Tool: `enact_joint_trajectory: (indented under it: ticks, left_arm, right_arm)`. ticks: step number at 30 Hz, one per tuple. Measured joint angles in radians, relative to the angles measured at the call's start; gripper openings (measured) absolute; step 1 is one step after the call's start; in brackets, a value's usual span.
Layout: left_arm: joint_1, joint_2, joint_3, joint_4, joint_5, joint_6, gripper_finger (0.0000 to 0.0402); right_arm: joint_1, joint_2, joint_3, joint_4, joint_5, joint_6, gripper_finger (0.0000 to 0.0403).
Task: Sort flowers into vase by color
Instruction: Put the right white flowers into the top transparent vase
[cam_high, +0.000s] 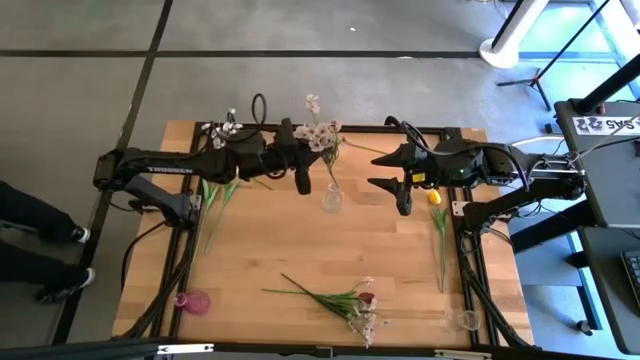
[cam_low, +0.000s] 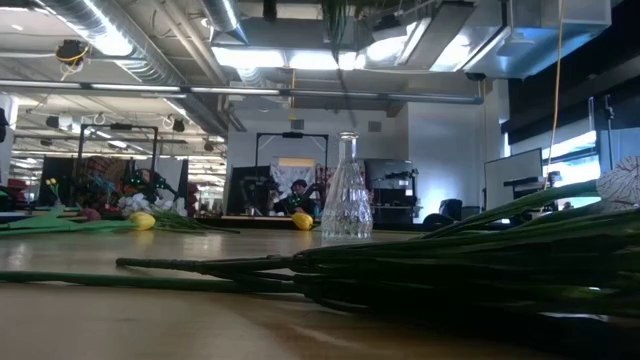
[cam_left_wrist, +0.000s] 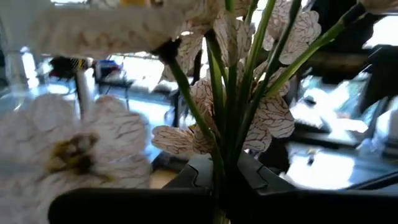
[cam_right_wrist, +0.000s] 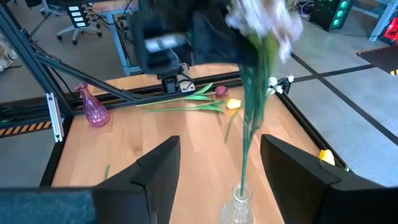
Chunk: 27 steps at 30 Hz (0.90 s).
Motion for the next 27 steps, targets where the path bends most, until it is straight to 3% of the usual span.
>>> enact_joint_trajectory:
  ticks: [4,11,18,22,27]
  left_arm:
    - [0.02,0.013,-0.001,-0.076,-0.014,-0.001,0.0011]
    - [0.025,0.052,-0.001,-0.049,0.017,-0.051,0.0019]
    - [0.024,0.13,-0.001,-0.08,0.143,-0.094,0.0084]
    - [0.029,0.131,0.027,-0.275,0.177,-0.096,0.0129]
    - [0.042,0.124,0.159,-0.539,0.24,-0.066,0.0173]
  right_arm:
    - [0.0,0.0,0.0,-0.001,0.0,0.004,0.0221]
    - [0.0,0.0,0.0,-0.001,0.0,0.006,0.0221]
    - [-0.003,0.0,0.0,-0.021,-0.026,0.006,0.0221]
    - [-0.003,0.0,0.0,-0.055,-0.027,0.005,0.0221]
    - [-0.003,0.0,0.0,-0.083,-0.027,0.005,0.0221]
